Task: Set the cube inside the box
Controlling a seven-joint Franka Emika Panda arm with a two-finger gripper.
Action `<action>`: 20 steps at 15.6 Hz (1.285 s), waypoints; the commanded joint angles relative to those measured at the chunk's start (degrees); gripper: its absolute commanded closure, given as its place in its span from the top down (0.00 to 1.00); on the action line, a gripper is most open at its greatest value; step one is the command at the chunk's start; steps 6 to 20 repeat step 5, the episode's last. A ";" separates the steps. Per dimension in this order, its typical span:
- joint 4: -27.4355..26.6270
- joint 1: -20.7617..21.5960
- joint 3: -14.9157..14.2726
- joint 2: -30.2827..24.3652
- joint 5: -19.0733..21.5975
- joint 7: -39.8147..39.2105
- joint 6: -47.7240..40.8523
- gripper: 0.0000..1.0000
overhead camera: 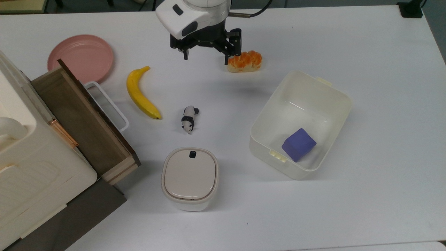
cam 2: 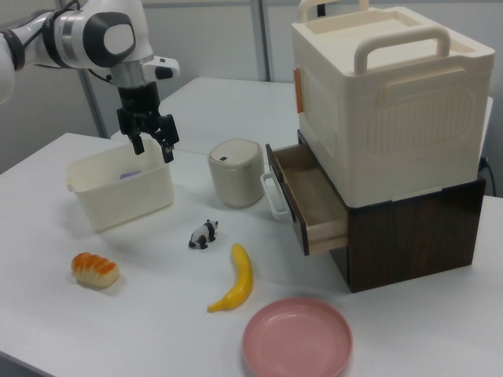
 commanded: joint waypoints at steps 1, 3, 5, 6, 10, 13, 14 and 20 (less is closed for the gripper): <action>-1.05 0.20 0.09 -1.10 -0.57 0.91 -0.60 1.00; -1.31 0.55 0.18 -1.18 -0.66 1.00 -0.69 1.00; -1.40 0.64 0.18 -1.18 -0.57 1.00 -0.69 1.00; -1.40 0.64 0.18 -1.18 -0.57 1.00 -0.69 1.00; -1.40 0.64 0.18 -1.18 -0.57 1.00 -0.69 1.00; -1.40 0.64 0.18 -1.18 -0.57 1.00 -0.69 1.00; -1.40 0.64 0.18 -1.18 -0.57 1.00 -0.69 1.00; -1.40 0.64 0.18 -1.18 -0.57 1.00 -0.69 1.00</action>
